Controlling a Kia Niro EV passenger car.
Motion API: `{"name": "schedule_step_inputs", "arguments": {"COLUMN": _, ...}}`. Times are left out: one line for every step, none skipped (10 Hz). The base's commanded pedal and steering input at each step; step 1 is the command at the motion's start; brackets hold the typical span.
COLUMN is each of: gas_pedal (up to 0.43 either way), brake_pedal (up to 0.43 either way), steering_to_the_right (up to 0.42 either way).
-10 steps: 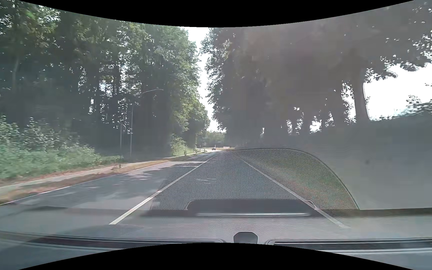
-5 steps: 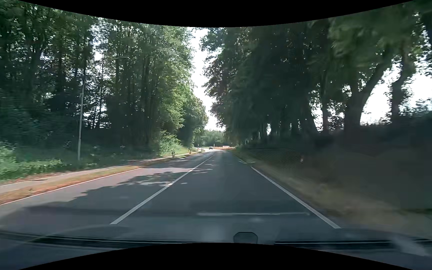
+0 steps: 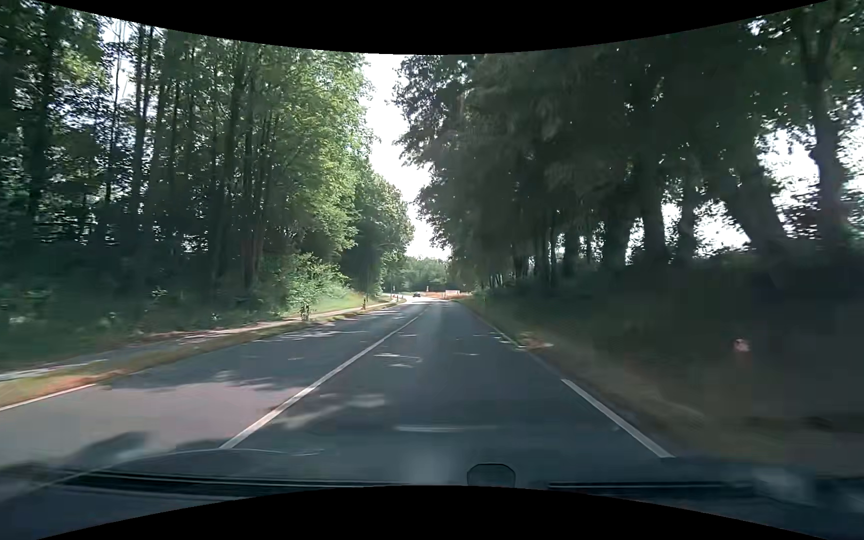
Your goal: Follow the waypoints while adhering to traffic rules and regulations
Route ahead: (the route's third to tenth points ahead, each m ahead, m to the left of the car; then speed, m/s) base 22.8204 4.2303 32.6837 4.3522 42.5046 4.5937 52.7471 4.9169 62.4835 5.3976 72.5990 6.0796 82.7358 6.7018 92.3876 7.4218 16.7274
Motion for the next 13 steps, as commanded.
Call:
{"name": "schedule_step_inputs", "arguments": {"gas_pedal": 0.197, "brake_pedal": 0.0, "steering_to_the_right": -0.002}}
{"name": "schedule_step_inputs", "arguments": {"gas_pedal": 0.197, "brake_pedal": 0.0, "steering_to_the_right": -0.002}}
{"name": "schedule_step_inputs", "arguments": {"gas_pedal": 0.189, "brake_pedal": 0.0, "steering_to_the_right": -0.003}}
{"name": "schedule_step_inputs", "arguments": {"gas_pedal": 0.189, "brake_pedal": 0.0, "steering_to_the_right": -0.004}}
{"name": "schedule_step_inputs", "arguments": {"gas_pedal": 0.177, "brake_pedal": 0.0, "steering_to_the_right": -0.004}}
{"name": "schedule_step_inputs", "arguments": {"gas_pedal": 0.169, "brake_pedal": 0.0, "steering_to_the_right": -0.004}}
{"name": "schedule_step_inputs", "arguments": {"gas_pedal": 0.169, "brake_pedal": 0.0, "steering_to_the_right": -0.004}}
{"name": "schedule_step_inputs", "arguments": {"gas_pedal": 0.169, "brake_pedal": 0.0, "steering_to_the_right": -0.004}}
{"name": "schedule_step_inputs", "arguments": {"gas_pedal": 0.169, "brake_pedal": 0.0, "steering_to_the_right": -0.004}}
{"name": "schedule_step_inputs", "arguments": {"gas_pedal": 0.169, "brake_pedal": 0.0, "steering_to_the_right": -0.004}}
{"name": "schedule_step_inputs", "arguments": {"gas_pedal": 0.169, "brake_pedal": 0.0, "steering_to_the_right": -0.004}}
{"name": "schedule_step_inputs", "arguments": {"gas_pedal": 0.169, "brake_pedal": 0.0, "steering_to_the_right": -0.002}}
{"name": "schedule_step_inputs", "arguments": {"gas_pedal": 0.169, "brake_pedal": 0.0, "steering_to_the_right": -0.001}}
